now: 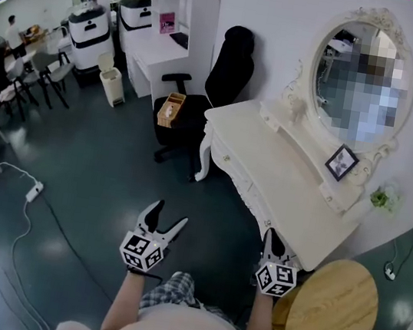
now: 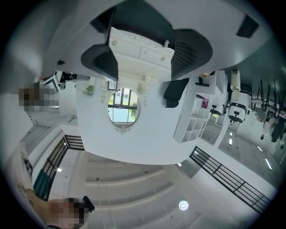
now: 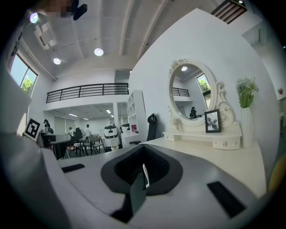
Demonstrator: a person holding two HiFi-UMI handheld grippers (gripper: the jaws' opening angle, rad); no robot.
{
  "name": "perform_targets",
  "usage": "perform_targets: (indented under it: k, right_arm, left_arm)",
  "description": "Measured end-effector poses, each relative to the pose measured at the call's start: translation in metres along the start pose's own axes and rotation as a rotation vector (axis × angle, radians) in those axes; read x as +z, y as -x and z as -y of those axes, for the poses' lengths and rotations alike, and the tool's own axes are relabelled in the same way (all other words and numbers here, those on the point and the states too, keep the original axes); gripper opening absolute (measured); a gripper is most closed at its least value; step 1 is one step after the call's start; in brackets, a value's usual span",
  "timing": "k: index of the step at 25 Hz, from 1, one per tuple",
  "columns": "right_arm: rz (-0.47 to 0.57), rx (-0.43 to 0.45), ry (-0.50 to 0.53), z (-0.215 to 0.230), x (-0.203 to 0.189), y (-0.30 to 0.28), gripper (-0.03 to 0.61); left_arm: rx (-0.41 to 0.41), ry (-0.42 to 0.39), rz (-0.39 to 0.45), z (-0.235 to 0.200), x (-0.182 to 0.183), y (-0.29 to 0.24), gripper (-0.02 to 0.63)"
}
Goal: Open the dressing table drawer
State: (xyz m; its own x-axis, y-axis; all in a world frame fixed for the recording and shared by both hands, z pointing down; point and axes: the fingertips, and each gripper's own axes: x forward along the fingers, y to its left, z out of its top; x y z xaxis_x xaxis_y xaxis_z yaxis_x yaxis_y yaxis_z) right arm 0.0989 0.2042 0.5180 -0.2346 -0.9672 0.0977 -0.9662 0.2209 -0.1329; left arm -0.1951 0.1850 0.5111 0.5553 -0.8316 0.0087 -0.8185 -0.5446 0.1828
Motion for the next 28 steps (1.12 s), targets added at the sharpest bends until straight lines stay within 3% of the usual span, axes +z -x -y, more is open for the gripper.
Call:
perform_targets:
  k: [18,28]
  right_arm:
    - [0.002,-0.071,-0.009,0.045,0.003,-0.068,0.015]
    - [-0.006,-0.188,-0.015,0.081,0.007,-0.159,0.015]
  left_arm:
    - [-0.062,-0.005,-0.031,-0.034,-0.006,-0.095,0.357]
    - [-0.177,0.015,-0.058,-0.092,-0.008,-0.216,0.357]
